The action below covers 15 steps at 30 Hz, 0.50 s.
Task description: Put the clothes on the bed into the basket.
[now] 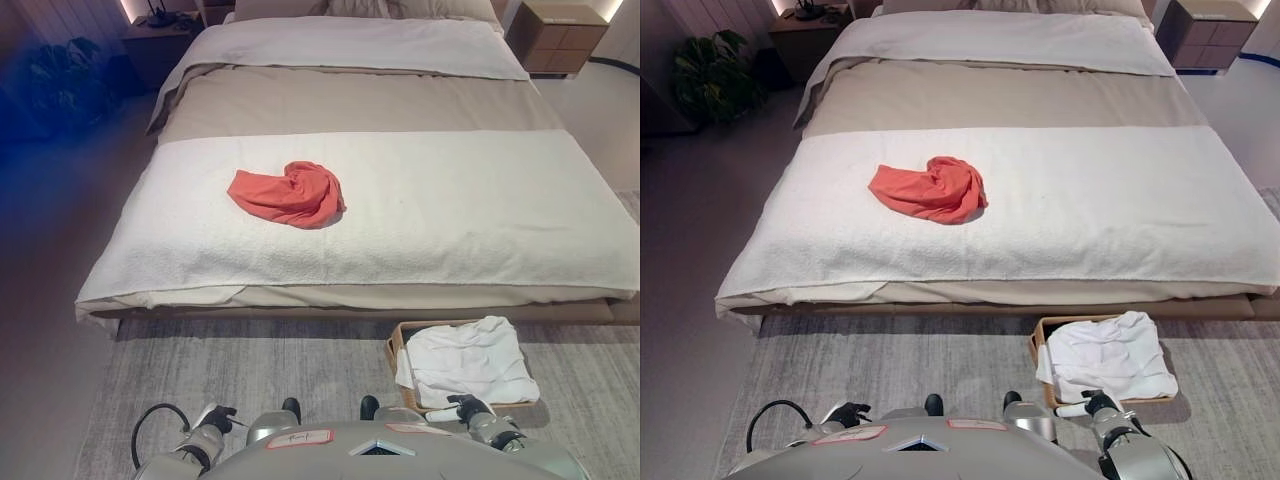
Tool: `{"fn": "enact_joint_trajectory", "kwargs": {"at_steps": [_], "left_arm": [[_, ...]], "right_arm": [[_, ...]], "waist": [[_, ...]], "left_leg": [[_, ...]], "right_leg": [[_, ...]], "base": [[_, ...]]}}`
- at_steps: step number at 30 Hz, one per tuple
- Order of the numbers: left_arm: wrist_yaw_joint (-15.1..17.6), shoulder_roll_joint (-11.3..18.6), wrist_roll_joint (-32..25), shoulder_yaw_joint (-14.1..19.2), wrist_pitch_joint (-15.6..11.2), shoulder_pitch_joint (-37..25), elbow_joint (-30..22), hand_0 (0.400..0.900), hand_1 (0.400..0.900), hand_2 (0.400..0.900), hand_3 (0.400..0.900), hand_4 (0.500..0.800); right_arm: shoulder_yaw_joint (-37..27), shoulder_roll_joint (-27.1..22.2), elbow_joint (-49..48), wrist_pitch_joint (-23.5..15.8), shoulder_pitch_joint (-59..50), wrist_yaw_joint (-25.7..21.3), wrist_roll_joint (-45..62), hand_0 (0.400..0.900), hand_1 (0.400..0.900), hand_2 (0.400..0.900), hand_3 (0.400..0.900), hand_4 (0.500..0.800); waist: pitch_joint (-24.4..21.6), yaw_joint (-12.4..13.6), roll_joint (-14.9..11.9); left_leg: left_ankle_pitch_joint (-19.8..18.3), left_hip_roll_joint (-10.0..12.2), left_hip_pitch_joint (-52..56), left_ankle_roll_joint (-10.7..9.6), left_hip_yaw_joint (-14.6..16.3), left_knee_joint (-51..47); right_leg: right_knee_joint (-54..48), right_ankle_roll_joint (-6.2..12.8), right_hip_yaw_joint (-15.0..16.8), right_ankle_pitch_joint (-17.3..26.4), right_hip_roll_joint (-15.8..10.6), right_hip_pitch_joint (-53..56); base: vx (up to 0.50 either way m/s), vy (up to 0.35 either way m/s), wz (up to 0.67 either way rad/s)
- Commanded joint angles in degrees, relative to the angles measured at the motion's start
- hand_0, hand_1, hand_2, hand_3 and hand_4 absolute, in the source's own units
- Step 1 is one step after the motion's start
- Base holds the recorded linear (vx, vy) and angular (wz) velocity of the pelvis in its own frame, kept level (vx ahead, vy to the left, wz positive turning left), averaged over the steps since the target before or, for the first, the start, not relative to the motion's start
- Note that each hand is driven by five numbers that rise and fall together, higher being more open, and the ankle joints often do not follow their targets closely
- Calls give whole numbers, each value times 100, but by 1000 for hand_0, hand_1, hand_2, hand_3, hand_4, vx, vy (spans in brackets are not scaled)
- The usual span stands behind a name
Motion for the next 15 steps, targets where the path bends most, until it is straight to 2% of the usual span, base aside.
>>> {"fn": "enact_joint_trajectory", "kwargs": {"at_steps": [1,15], "left_arm": [[90,163,-43,-73,5,-298,334,900,900,900,900,800],[102,144,-42,-97,15,-309,347,900,900,900,900,800]], "right_arm": [[149,28,312,-55,-336,-125,55,900,900,900,900,800],[177,68,330,-52,-311,-198,59,900,900,900,900,800]], "waist": [[159,15,-289],[192,31,-295]], "left_leg": [[-250,-296,-21,99,255,-27],[-235,-275,-37,82,249,-27]], "right_leg": [[15,444,-268,-105,-305,32],[15,430,-311,-123,-285,43]], "base": [[0,0,0],[-1,-2,1]]}}
